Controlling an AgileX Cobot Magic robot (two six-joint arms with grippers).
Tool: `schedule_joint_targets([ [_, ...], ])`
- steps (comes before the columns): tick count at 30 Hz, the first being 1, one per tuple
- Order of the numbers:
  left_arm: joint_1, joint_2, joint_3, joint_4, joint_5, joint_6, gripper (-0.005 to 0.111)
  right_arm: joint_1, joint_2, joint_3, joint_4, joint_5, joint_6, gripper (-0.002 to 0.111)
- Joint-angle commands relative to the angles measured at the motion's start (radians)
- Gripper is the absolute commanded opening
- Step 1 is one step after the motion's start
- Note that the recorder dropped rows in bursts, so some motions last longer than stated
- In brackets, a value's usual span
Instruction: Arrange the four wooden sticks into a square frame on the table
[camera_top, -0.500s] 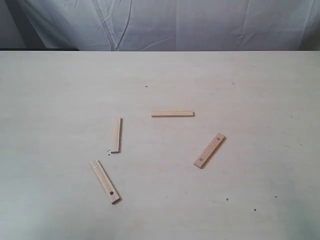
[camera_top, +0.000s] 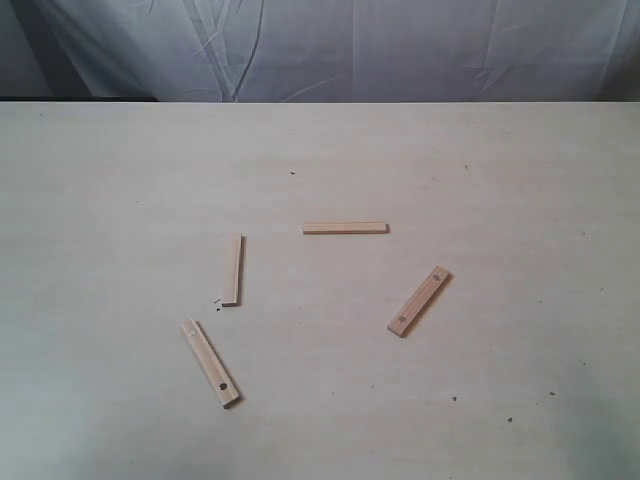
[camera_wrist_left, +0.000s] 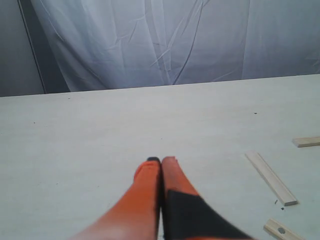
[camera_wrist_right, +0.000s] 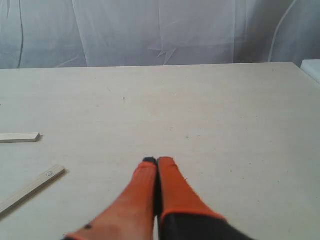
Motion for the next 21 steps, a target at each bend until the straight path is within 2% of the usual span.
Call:
schedule_joint_targets([
  [1, 0.0, -0.005, 0.005, 0.008, -0.008, -0.005, 0.0, -0.004, -0.006, 0.003, -0.001, -0.008, -0.002, 0.0],
  [13, 0.0, -0.005, 0.005, 0.008, -0.008, -0.005, 0.0, -0.004, -0.006, 0.003, -0.001, -0.012, -0.002, 0.0],
  [19, 0.0, -0.005, 0.005, 0.008, -0.008, -0.005, 0.0, -0.004, -0.006, 0.003, -0.001, -0.284, -0.002, 0.0],
  [21, 0.0, -0.005, 0.005, 0.008, -0.008, -0.005, 0.0, -0.004, -0.006, 0.003, -0.001, -0.322, -0.002, 0.0],
])
